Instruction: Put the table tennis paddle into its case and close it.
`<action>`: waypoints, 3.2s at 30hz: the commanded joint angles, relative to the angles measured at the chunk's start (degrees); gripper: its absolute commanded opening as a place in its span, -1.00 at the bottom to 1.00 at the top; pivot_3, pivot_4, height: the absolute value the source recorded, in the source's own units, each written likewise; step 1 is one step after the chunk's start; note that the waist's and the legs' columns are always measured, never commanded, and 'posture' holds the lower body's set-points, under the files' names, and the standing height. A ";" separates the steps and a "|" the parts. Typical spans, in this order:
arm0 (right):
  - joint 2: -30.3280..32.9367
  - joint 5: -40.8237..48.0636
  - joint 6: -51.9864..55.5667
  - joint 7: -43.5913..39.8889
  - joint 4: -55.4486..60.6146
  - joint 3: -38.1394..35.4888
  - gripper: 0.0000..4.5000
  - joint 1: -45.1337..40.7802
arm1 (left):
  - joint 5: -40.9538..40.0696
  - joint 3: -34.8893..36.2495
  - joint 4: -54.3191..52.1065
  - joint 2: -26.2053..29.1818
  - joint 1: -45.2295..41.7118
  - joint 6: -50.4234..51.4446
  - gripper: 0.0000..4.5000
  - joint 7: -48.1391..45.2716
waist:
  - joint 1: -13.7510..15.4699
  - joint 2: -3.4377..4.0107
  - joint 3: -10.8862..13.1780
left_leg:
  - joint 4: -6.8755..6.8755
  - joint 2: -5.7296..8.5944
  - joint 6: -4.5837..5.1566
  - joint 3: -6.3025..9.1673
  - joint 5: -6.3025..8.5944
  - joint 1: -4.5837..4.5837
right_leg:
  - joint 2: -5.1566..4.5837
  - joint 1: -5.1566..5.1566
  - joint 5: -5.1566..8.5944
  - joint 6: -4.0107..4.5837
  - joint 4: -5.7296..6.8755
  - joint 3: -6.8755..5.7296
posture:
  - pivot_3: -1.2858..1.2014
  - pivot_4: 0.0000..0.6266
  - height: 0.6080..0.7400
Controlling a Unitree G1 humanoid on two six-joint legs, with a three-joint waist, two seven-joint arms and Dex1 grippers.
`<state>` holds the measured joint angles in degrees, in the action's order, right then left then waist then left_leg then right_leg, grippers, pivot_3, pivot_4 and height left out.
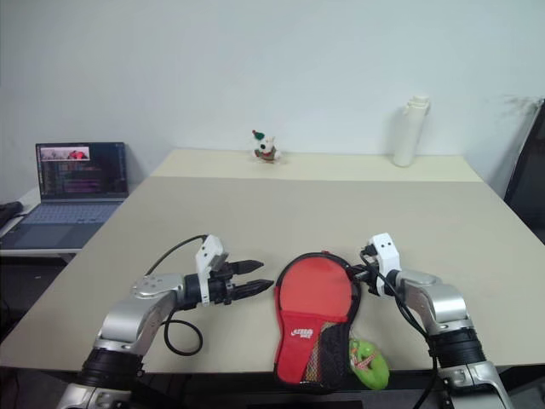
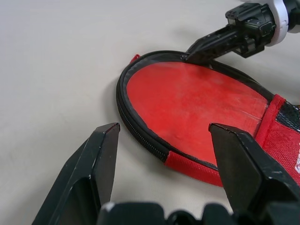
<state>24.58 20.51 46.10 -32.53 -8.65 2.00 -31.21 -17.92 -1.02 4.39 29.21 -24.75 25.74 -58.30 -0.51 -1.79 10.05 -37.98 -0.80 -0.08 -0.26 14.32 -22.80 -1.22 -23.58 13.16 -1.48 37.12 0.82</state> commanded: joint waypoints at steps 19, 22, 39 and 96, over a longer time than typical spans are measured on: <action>-7.58 -9.73 -14.44 -2.82 -22.77 3.70 -0.99 -18.95 | 0.04 -0.89 0.20 1.09 0.62 -4.74 0.47 -0.52 | -1.62 0.04 0.03 | 0.04 -0.12 -0.01 -0.16 -0.01 -0.13 | 0.09 -0.27 -0.12 0.18 0.08 0.11 | 0.03 -0.52 1.00; -8.34 -10.69 -15.90 -3.55 -26.05 4.02 -0.99 -19.90 | 0.28 -1.18 0.94 1.04 0.21 -5.43 0.47 -0.72 | -1.52 0.04 0.03 | 0.08 -0.07 -0.01 -0.22 0.00 -0.21 | 0.02 -0.40 -0.12 0.18 0.09 0.15 | 0.03 -0.52 1.00; -7.37 -8.29 -12.10 -1.78 -14.40 -2.04 -0.02 -18.85 | 2.64 -5.96 10.49 -1.56 -12.06 -8.63 0.47 -4.15 | -1.28 0.09 0.10 | 0.03 -0.03 -0.02 -0.26 -0.01 -0.21 | 0.05 -0.57 -0.11 0.19 0.52 0.19 | 0.03 -0.52 1.00; 39.81 3.45 -4.07 -21.31 56.18 -8.51 -1.00 48.03 | 19.03 -13.35 56.38 -18.97 -29.12 -34.87 0.47 -14.93 | 0.46 0.01 0.09 | -0.08 0.08 0.00 0.03 0.00 -0.06 | 0.08 0.07 0.14 -0.27 -0.12 -0.07 | 0.03 -0.52 1.00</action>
<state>62.96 24.49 43.99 -52.06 44.98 -5.61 15.65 -0.05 -14.13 59.47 10.85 -54.49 -9.31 -73.13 -0.06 -1.78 10.14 -38.06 -0.72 -0.07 -0.23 14.33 -22.87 -1.14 -23.51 13.29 -1.75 37.00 0.74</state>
